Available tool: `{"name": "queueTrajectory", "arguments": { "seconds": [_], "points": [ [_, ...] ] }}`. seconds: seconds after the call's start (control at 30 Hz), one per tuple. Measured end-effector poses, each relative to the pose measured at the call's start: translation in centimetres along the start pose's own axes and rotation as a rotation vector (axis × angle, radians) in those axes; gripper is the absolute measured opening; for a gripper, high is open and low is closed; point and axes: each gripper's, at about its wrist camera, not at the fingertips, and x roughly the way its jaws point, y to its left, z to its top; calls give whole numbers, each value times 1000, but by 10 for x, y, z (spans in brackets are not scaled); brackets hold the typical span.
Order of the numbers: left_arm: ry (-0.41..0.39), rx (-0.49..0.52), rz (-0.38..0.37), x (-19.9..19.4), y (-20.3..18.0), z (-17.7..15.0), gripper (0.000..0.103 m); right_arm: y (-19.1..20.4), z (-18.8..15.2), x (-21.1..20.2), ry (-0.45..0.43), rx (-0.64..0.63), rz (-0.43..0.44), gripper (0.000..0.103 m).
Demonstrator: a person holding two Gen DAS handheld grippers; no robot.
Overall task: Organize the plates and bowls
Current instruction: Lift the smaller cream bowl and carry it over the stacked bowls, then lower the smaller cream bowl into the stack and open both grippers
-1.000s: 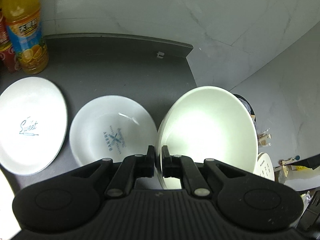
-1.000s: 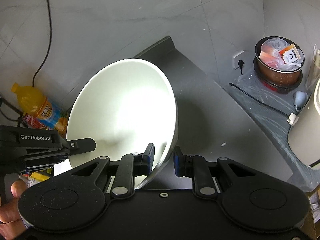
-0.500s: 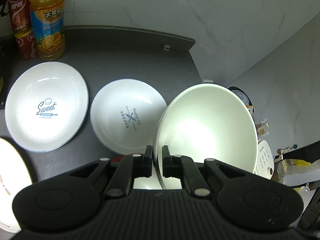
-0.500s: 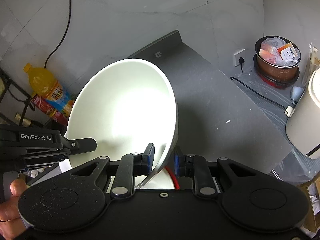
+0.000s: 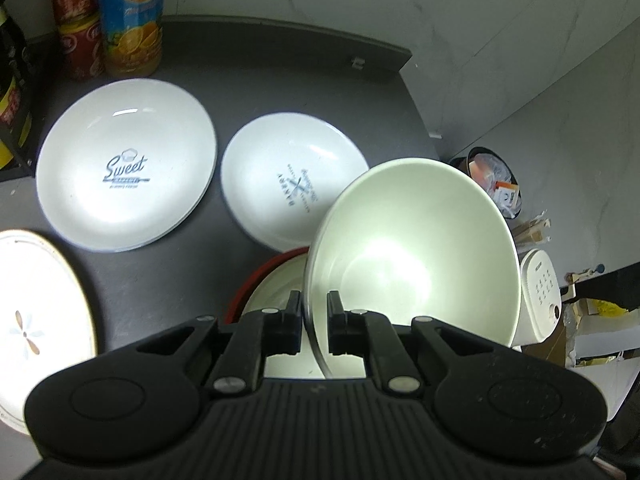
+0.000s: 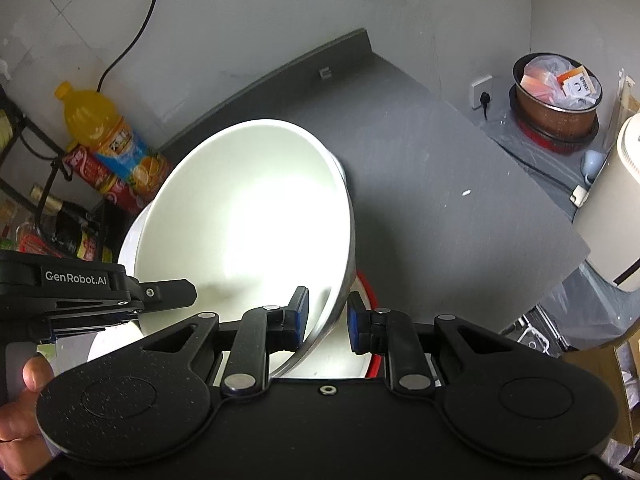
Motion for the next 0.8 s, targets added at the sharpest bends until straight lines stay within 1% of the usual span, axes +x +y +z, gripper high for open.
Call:
{"name": "queueTrajectory", "arguments": {
  "seconds": [0.23,0.63,0.77,0.8],
  "points": [
    [35,1,16,4,14,-11,9,6,-9,4,22,-11,-12,20],
    [105,7,49,17,26,-25,9,6,-22,16,68,-9,-32,21],
    [118,5,57,21,28,-27,9,4,-24,17,71,-5,-31,28],
    [115,6,58,20,29,-27,9,4,-24,17,68,-9,-28,29]
  ]
}}
